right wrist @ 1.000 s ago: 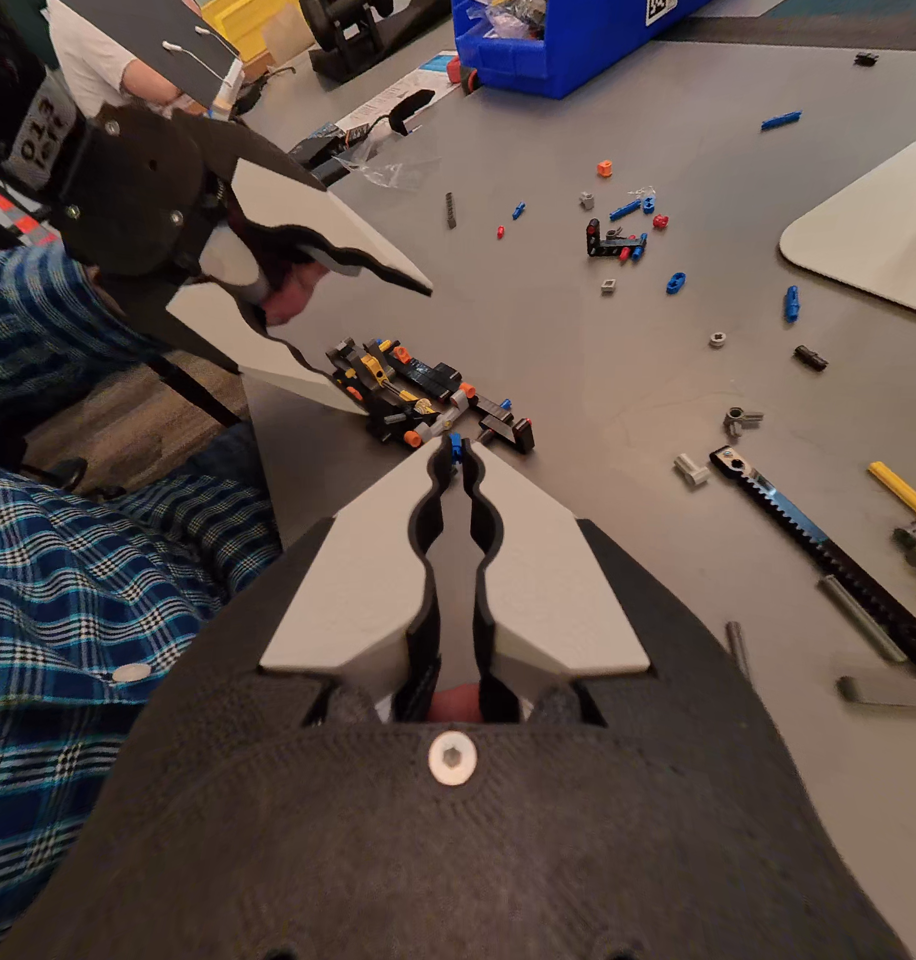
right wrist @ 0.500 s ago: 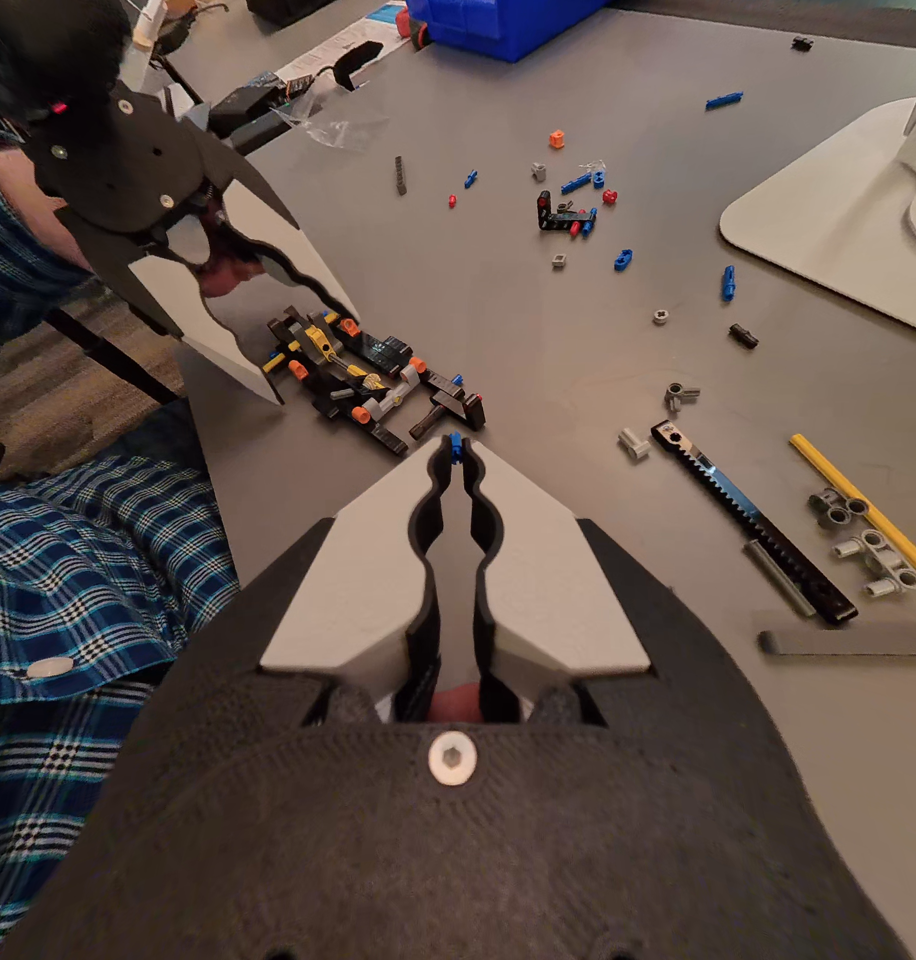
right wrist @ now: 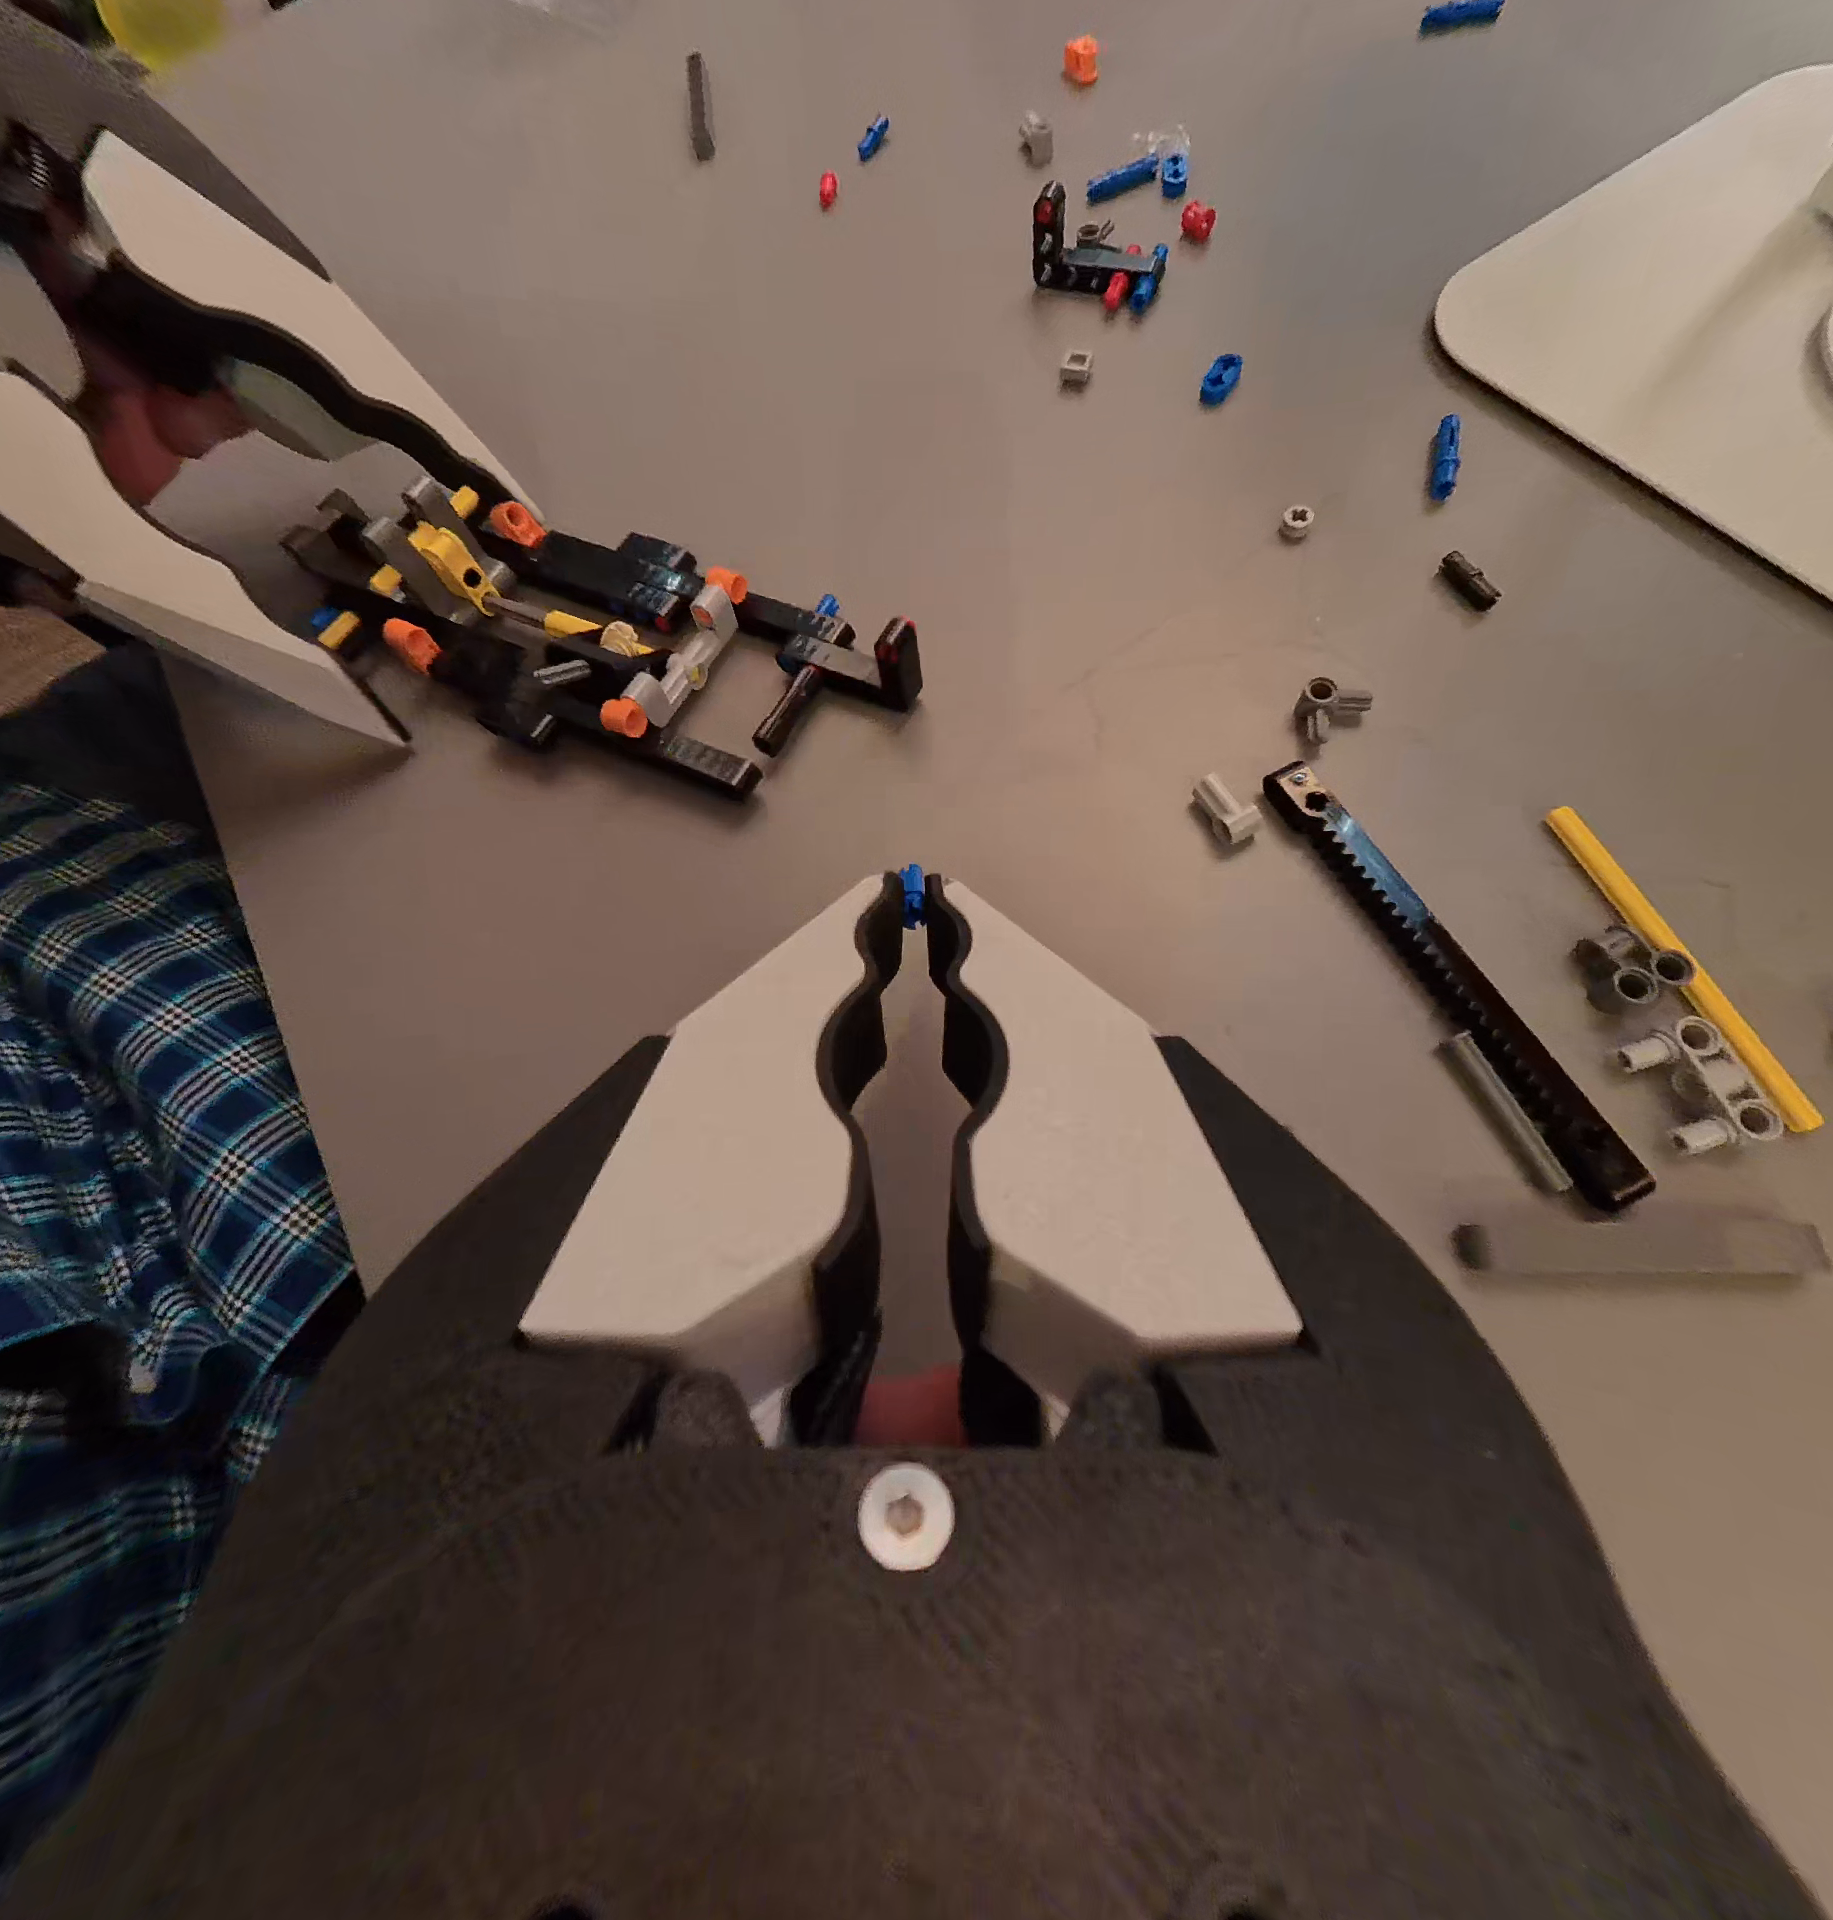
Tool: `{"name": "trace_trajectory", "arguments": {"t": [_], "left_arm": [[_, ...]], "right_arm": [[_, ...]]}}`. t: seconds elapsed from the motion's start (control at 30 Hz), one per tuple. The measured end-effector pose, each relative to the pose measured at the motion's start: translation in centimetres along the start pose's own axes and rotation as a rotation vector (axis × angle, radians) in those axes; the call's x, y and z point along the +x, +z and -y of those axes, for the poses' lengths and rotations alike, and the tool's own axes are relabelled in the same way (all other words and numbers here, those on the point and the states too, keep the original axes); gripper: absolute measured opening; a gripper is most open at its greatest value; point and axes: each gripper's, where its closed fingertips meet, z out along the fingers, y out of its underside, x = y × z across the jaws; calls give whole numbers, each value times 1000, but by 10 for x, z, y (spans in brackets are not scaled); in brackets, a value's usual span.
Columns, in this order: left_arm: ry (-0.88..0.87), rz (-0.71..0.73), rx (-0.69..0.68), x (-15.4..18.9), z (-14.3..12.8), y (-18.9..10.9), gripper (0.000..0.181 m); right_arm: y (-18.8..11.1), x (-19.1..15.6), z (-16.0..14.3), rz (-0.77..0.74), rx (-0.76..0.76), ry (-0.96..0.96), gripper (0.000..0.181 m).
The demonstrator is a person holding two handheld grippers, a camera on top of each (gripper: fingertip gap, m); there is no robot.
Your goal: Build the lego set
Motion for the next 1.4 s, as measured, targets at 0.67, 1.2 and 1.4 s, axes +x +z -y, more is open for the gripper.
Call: {"name": "trace_trajectory", "arguments": {"t": [0.67,1.2,1.4], "left_arm": [[-99,-143,140,24,15,-25,75],[41,142,279,-70,66,-30,52],[180,287,247,-142,112,15,32]], "right_arm": [[14,15,-21,-156,-161,-177,15],[-15,23,-3,-190,-77,-153,2],[-17,24,-2,-196,-67,-152,1]]}}
